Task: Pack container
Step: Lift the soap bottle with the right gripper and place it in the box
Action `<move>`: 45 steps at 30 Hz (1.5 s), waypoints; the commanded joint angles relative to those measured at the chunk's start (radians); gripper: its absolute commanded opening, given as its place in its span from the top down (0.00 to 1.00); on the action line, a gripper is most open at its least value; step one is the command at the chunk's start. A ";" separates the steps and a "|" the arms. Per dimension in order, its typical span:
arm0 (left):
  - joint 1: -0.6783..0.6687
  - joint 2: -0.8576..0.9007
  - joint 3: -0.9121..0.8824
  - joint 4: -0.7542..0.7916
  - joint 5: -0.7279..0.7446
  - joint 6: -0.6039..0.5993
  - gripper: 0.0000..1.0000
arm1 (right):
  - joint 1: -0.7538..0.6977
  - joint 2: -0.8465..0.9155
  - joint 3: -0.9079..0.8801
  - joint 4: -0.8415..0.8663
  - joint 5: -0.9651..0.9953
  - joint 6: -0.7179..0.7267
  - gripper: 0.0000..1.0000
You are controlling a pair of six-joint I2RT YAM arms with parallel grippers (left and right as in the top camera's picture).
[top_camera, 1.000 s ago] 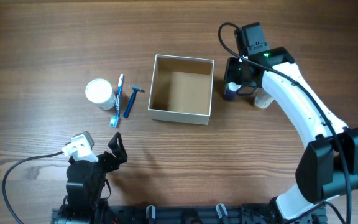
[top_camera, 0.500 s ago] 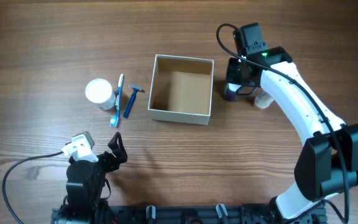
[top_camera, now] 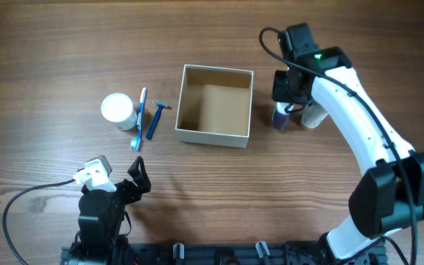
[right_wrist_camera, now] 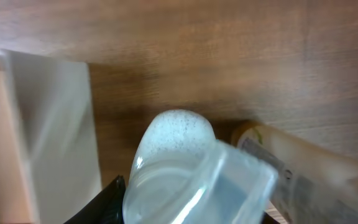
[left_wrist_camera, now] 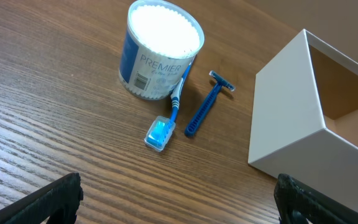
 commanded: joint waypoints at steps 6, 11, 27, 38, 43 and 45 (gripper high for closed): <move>0.007 -0.007 -0.002 0.003 0.012 -0.002 0.00 | 0.159 -0.204 0.161 -0.012 0.011 -0.066 0.67; 0.007 -0.007 -0.002 0.003 0.012 -0.002 0.00 | 0.265 -0.224 0.161 0.029 0.026 -0.066 0.69; 0.007 -0.006 -0.002 0.003 0.012 -0.002 0.00 | 0.311 0.069 0.159 0.153 0.053 -0.035 0.69; 0.007 -0.006 -0.002 0.003 0.012 -0.002 0.00 | 0.228 0.166 0.159 0.203 -0.005 0.015 0.51; 0.007 -0.006 -0.002 0.003 0.012 -0.002 0.00 | 0.225 0.165 0.159 0.209 0.006 0.011 0.30; 0.007 -0.006 -0.002 0.003 0.012 -0.002 0.00 | 0.225 0.161 0.160 0.209 0.006 0.006 0.28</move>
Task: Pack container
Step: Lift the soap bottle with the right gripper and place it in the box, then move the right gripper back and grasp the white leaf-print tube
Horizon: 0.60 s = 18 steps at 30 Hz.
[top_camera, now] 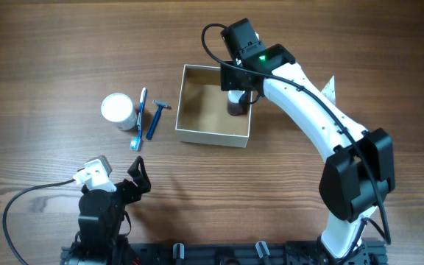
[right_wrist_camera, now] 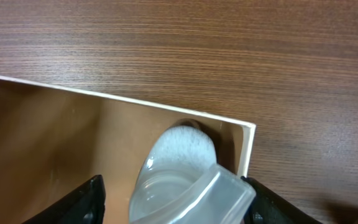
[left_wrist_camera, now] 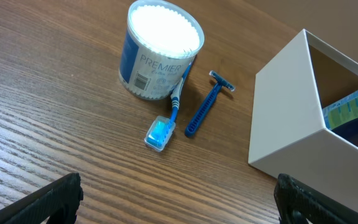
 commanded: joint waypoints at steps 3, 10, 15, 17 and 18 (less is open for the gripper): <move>0.007 -0.006 -0.002 0.003 0.012 -0.002 0.00 | 0.006 -0.046 0.020 -0.013 -0.001 -0.011 0.27; 0.007 -0.005 -0.002 0.003 0.012 -0.002 0.00 | -0.006 -0.283 0.020 -0.094 0.002 -0.011 0.19; 0.007 -0.005 -0.002 0.003 0.012 -0.002 0.00 | -0.114 -0.514 0.019 -0.230 0.054 -0.024 0.17; 0.007 -0.005 -0.002 0.003 0.012 -0.002 0.00 | -0.185 -0.557 0.019 -0.298 0.060 -0.026 0.16; 0.007 -0.005 -0.002 0.003 0.012 -0.002 0.00 | -0.214 -0.565 0.019 -0.324 0.059 -0.026 0.16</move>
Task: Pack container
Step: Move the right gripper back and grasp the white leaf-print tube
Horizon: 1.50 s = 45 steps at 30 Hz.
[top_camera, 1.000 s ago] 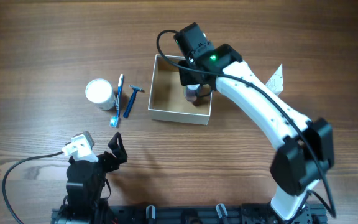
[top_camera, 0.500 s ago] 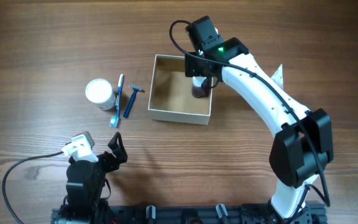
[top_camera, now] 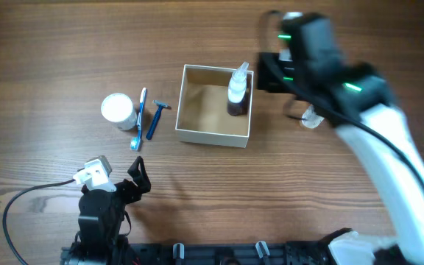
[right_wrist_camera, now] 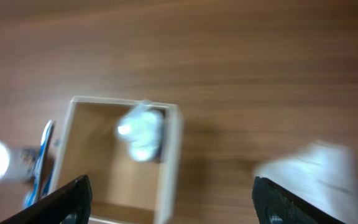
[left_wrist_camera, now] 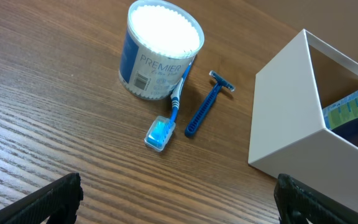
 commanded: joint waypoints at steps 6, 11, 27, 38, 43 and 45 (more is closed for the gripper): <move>0.007 -0.006 -0.002 0.003 0.012 -0.002 0.00 | -0.255 -0.008 -0.082 -0.171 0.043 -0.037 0.17; 0.007 -0.006 -0.002 0.003 0.012 -0.002 0.00 | -0.280 0.069 -0.222 -0.044 0.045 -0.085 0.17; 0.007 -0.006 -0.002 0.003 0.012 -0.002 0.00 | -0.306 0.128 -0.236 0.034 0.032 -0.084 0.96; 0.007 -0.006 -0.002 0.003 0.012 -0.002 0.00 | -0.242 -0.190 -0.196 -0.013 -0.151 -0.085 0.96; 0.007 -0.006 -0.002 0.003 0.012 -0.002 0.00 | -0.109 -0.323 -0.196 -0.014 -0.238 -0.084 0.96; 0.007 -0.006 -0.002 0.003 0.012 -0.002 0.00 | -0.054 -0.332 -0.196 -0.007 -0.238 -0.082 0.96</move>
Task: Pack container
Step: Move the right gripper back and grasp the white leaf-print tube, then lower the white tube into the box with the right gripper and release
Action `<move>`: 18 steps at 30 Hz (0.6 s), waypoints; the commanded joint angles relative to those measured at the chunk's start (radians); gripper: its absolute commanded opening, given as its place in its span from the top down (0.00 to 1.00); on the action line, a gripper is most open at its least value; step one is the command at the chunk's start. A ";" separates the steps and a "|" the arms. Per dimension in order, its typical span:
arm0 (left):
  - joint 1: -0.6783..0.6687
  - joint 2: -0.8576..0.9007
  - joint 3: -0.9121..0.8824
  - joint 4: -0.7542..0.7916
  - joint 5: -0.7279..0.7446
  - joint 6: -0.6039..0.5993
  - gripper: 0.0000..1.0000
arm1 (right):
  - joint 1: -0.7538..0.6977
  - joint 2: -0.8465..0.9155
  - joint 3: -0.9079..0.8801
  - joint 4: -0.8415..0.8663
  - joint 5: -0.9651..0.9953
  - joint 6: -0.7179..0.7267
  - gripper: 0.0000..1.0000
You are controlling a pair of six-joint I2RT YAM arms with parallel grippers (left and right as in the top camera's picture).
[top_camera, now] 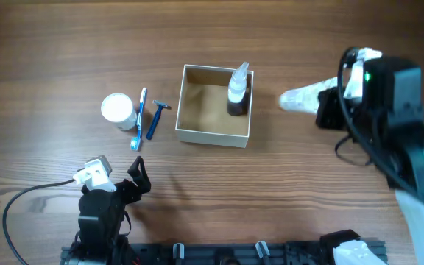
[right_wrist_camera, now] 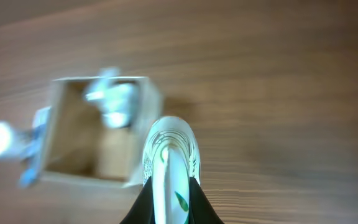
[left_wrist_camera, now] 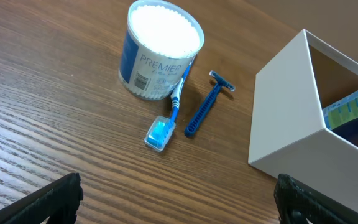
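An open white cardboard box [top_camera: 213, 134] sits mid-table, with a clear-capped dark bottle [top_camera: 235, 90] upright in its far right corner. Right of the box and raised off the table, my right gripper [top_camera: 322, 107] is shut on a white tube [top_camera: 299, 99]. In the right wrist view the tube [right_wrist_camera: 169, 158], printed with green leaves, is pinched between the black fingers [right_wrist_camera: 146, 199], with the blurred box [right_wrist_camera: 73, 137] beyond. My left gripper [left_wrist_camera: 179, 208] rests open near the front edge, empty, facing the box [left_wrist_camera: 288, 118].
Left of the box stand a round cotton-swab tub [top_camera: 118, 110], a blue toothbrush [top_camera: 138, 119] and a blue razor [top_camera: 154, 119], seen too in the left wrist view: tub [left_wrist_camera: 159, 51], toothbrush [left_wrist_camera: 169, 111], razor [left_wrist_camera: 206, 104]. A cable trails from the left arm.
My right gripper was open and empty above the table right of the box, the white tube lying there. Now it is shut on the tube and holds it off the table. The left arm is unchanged.
My right gripper first held the bottle on the table right of the box, beside the tube. Then the bottle was in the box's far right corner, still gripped. Then it stood there alone with the gripper open. Now the gripper holds the tube.
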 commanded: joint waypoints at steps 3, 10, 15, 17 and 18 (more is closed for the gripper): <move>0.007 -0.005 -0.002 0.003 0.012 -0.002 0.00 | 0.172 -0.003 0.028 0.050 -0.065 0.002 0.96; 0.007 -0.005 -0.002 0.003 0.012 -0.002 0.00 | 0.296 0.175 0.028 0.158 0.028 0.016 0.96; 0.007 -0.005 -0.002 0.003 0.012 -0.002 0.00 | 0.298 0.323 0.028 0.219 0.045 0.028 0.96; 0.007 -0.005 -0.002 0.003 0.012 -0.002 0.00 | 0.298 0.367 0.028 0.220 0.084 0.040 0.96; 0.007 -0.005 -0.002 0.003 0.012 -0.002 0.00 | 0.298 0.388 0.028 0.219 0.109 0.055 0.96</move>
